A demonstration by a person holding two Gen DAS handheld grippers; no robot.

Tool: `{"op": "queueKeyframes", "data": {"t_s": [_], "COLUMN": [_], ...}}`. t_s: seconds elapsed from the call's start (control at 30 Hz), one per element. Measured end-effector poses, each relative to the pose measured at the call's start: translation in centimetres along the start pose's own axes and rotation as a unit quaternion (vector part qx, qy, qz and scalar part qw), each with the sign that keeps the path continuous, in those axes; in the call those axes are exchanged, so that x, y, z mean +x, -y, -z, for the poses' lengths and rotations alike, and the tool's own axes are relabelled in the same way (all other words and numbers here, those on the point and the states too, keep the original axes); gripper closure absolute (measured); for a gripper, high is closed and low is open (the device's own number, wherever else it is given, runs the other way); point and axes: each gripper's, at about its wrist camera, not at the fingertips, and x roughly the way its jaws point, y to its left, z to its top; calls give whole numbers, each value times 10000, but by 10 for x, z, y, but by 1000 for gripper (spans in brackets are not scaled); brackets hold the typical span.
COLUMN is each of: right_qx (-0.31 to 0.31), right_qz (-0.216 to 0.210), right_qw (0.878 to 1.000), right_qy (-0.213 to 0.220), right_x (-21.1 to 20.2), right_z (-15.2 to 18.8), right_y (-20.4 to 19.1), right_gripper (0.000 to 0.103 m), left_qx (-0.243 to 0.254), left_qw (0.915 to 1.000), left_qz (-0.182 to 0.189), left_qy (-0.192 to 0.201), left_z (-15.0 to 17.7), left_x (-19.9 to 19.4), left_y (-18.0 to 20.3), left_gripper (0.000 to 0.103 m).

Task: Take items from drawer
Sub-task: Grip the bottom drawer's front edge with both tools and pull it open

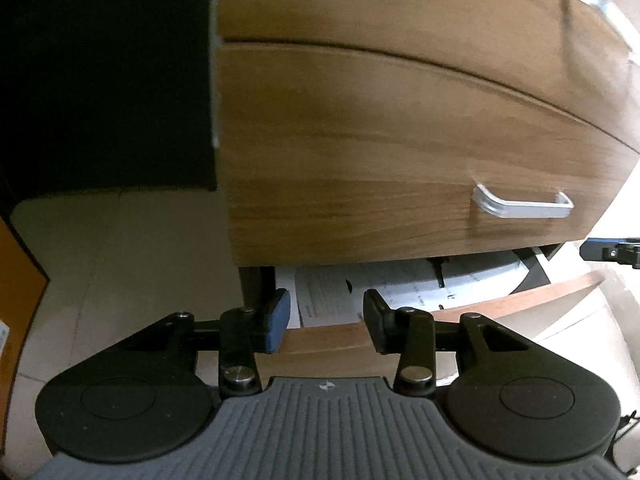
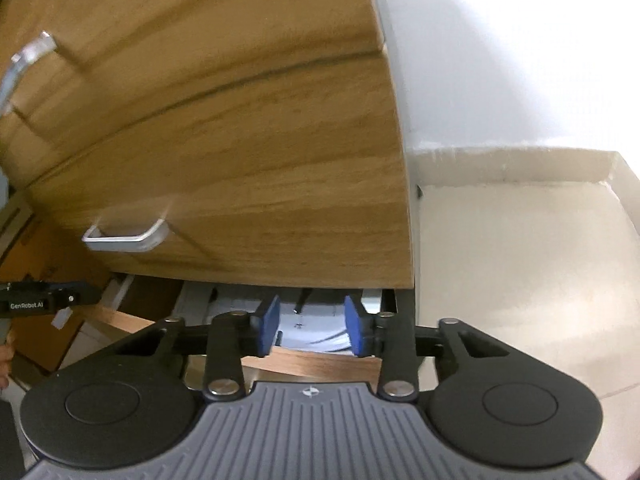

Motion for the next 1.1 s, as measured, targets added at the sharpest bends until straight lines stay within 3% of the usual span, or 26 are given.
{"op": "queueKeyframes", "data": {"t_s": [0.27, 0.6, 1.1], "right_qx": [-146, -82, -218], "right_qz": [517, 618, 680], "right_qw": [9982, 9972, 9930], "right_qy": [-260, -414, -945], "right_x": [10, -12, -57], "right_z": [9, 40, 112], "right_y": [-19, -33, -55], "right_gripper": [70, 68, 64], "left_qx": [-75, -83, -181], "left_qw": [9992, 9986, 9950], "left_qz": [-309, -343, -612], "left_qy": [-225, -399, -765], "left_z": [-1, 16, 76], "left_x": [13, 8, -48], "left_y": [2, 8, 27], "left_gripper": [65, 66, 64]}}
